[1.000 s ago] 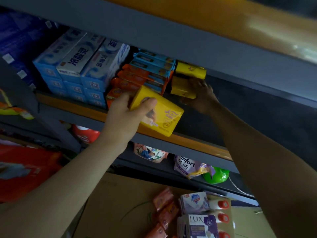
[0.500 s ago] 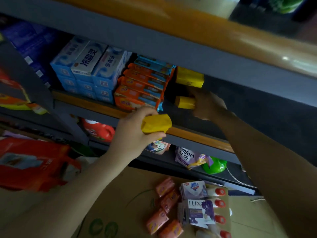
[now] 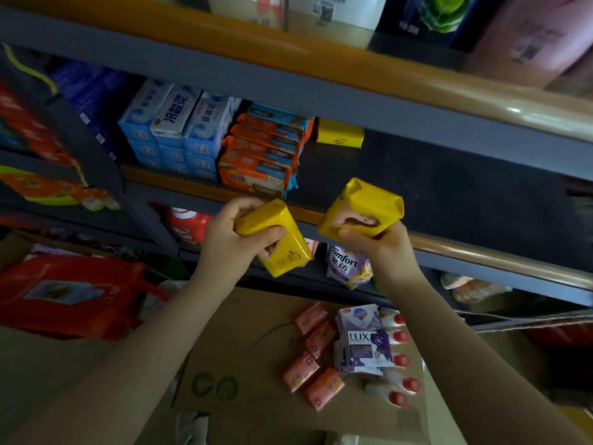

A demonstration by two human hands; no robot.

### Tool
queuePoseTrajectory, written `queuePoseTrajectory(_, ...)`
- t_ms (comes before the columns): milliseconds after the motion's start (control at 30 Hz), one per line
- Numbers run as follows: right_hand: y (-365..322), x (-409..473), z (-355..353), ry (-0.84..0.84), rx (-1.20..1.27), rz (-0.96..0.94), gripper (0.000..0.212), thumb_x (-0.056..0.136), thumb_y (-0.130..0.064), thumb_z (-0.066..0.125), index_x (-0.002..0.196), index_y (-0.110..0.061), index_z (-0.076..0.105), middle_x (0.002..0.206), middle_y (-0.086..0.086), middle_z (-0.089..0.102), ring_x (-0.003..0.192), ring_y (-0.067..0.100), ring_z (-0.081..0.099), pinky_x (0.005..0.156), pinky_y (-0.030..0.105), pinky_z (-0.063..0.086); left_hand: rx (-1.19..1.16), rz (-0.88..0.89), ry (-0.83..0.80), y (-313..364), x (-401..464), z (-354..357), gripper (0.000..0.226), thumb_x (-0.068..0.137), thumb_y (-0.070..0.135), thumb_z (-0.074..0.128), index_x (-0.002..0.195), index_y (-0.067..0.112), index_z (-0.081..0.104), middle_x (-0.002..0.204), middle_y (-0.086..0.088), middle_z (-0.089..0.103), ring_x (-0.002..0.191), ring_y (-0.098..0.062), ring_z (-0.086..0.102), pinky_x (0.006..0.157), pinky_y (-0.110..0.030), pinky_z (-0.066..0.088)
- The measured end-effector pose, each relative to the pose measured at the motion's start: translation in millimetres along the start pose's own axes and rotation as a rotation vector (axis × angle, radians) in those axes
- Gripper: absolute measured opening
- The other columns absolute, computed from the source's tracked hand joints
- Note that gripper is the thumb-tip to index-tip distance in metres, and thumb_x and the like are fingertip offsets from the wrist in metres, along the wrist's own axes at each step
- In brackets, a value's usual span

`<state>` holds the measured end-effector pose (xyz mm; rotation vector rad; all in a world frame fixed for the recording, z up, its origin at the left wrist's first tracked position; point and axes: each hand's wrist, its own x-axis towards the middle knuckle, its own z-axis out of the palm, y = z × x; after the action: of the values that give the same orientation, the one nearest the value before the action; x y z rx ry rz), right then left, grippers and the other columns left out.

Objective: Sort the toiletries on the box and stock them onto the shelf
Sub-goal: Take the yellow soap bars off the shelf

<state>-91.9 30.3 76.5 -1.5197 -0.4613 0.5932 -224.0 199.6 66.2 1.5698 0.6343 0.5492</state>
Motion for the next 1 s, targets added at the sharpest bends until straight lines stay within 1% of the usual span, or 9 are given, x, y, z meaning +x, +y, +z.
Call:
queuePoseTrajectory(167,11.7,-15.9,2.3,-0.128,0.479,0.264,0.083,0.046,-0.031,0.091,0.117,-0.010,0.054,0.096,0.006,0.071,0.084,0.024,0.068,0.071,0.036,0.056,-0.396,-0.262,0.057,-7.8,-27.8,7.1,0.019,0.083,0.006,0.060,0.093,0.021,0.054,0.071,0.001,0.062,0.051,-0.009,0.059,0.046,-0.023,0.049)
queuePoseTrajectory(233,12.9,-23.7,5.4,-0.113,0.632,0.407,0.074,0.047,-0.035,0.089,0.110,-0.010,0.060,0.093,0.009,0.071,0.082,0.023,0.069,0.070,0.035,0.058,-0.623,-0.407,0.042,-15.8,-36.1,11.3,0.006,0.084,0.025,0.056,0.087,0.020,0.059,0.069,0.002,0.062,0.060,-0.011,0.058,0.058,-0.029,0.048)
queuePoseTrajectory(333,15.5,-28.6,12.5,0.029,0.700,0.661,0.031,0.084,-0.040,0.058,0.102,-0.016,0.059,0.078,0.006,0.073,0.066,0.020,0.070,0.064,0.034,0.057,-0.934,-0.682,0.028,-23.6,-44.1,16.4,0.035,0.087,0.047,0.045,0.090,0.018,0.064,0.081,-0.001,0.067,0.072,-0.015,0.065,0.066,-0.028,0.055)
queuePoseTrajectory(433,21.8,-32.5,19.4,0.070,0.629,0.814,0.026,0.094,-0.039,0.045,0.102,-0.018,0.058,0.078,0.005,0.072,0.064,0.018,0.069,0.054,0.027,0.053,-1.184,-0.940,0.133,-30.8,-46.1,10.8,0.036,0.093,0.043,0.044,0.094,0.011,0.061,0.071,-0.008,0.069,0.057,-0.018,0.068,0.049,-0.025,0.056)
queuePoseTrajectory(567,29.0,-38.6,23.7,0.054,0.716,0.911,0.030,0.092,-0.033,0.050,0.111,-0.012,0.061,0.093,0.012,0.070,0.066,0.023,0.071,0.047,0.026,0.056,-1.340,-1.103,0.117,-45.6,-49.8,2.7,0.028,0.090,0.025,0.055,0.095,-0.002,0.055,0.087,-0.013,0.058,0.058,-0.031,0.068,0.044,-0.034,0.054)
queuePoseTrajectory(733,43.9,-43.9,23.2,0.052,0.560,0.962,0.024,0.090,-0.033,0.056,0.106,-0.015,0.058,0.085,0.009,0.068,0.059,0.020,0.069,0.043,0.027,0.054,-0.953,-0.992,0.063,-48.7,-51.4,10.2,0.013,0.085,0.022,0.057,0.090,0.011,0.062,0.076,-0.005,0.070,0.063,-0.018,0.068,0.055,-0.029,0.056)
queuePoseTrajectory(833,63.3,-43.8,23.0,0.110,0.277,0.865,0.025,0.086,-0.025,0.064,0.107,-0.014,0.059,0.094,0.008,0.069,0.075,0.019,0.067,0.063,0.031,0.057,-0.723,-0.910,0.115,-61.5,-52.9,6.1,0.009,0.092,0.020,0.055,0.093,0.023,0.063,0.085,-0.002,0.070,0.083,-0.019,0.064,0.072,-0.038,0.051)
queuePoseTrajectory(933,88.0,-41.3,15.8,0.124,-0.335,0.564,0.035,0.075,-0.018,0.076,0.104,-0.008,0.059,0.098,0.011,0.067,0.084,0.024,0.064,0.071,0.036,0.053,-0.239,-0.768,0.090,-92.8,-58.7,-10.2,0.027,0.079,0.027,0.071,0.105,0.023,0.064,0.103,-0.003,0.067,0.099,-0.021,0.062,0.089,-0.045,0.050)
queuePoseTrajectory(1000,101.0,-40.0,14.0,0.064,-0.695,0.464,0.037,0.073,-0.021,0.077,0.098,-0.011,0.052,0.090,0.007,0.059,0.082,0.024,0.055,0.065,0.033,0.042,0.042,-0.665,0.004,-113.5,-67.5,-18.9,0.032,0.074,0.033,0.074,0.102,0.021,0.064,0.104,-0.004,0.066,0.093,-0.018,0.062,0.084,-0.038,0.050)
